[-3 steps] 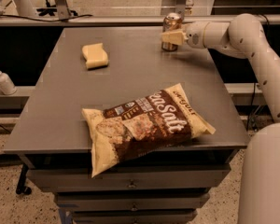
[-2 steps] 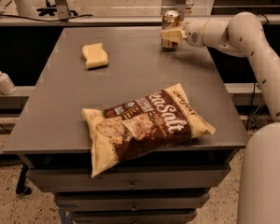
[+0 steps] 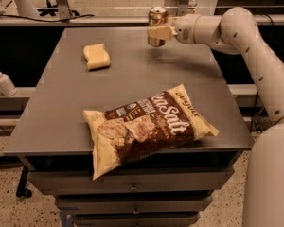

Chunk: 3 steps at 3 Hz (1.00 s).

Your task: Move orange can near sponge

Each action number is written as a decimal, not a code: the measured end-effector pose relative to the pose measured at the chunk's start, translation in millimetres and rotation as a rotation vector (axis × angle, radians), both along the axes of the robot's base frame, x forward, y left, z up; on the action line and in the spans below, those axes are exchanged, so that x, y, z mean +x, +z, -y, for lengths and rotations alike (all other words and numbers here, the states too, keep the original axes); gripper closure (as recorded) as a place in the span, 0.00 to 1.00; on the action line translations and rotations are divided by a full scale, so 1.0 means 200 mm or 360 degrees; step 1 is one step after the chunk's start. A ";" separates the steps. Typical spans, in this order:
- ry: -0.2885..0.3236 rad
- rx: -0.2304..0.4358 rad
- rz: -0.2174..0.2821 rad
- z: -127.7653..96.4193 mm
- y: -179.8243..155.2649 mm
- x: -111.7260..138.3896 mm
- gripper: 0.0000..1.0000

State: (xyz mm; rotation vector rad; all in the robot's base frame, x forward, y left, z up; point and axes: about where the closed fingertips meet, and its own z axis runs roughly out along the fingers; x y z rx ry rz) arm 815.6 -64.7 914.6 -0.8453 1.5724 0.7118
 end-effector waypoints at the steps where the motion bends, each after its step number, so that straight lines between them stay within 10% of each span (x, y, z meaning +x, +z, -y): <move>1: 0.0092 -0.0017 -0.0011 -0.18 -0.04 -0.07 1.00; 3: 0.0266 -0.0026 -0.0043 -0.54 -0.10 -0.21 1.00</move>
Offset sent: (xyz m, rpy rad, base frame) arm -0.0476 0.1086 -0.0246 -0.0323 0.0328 0.1668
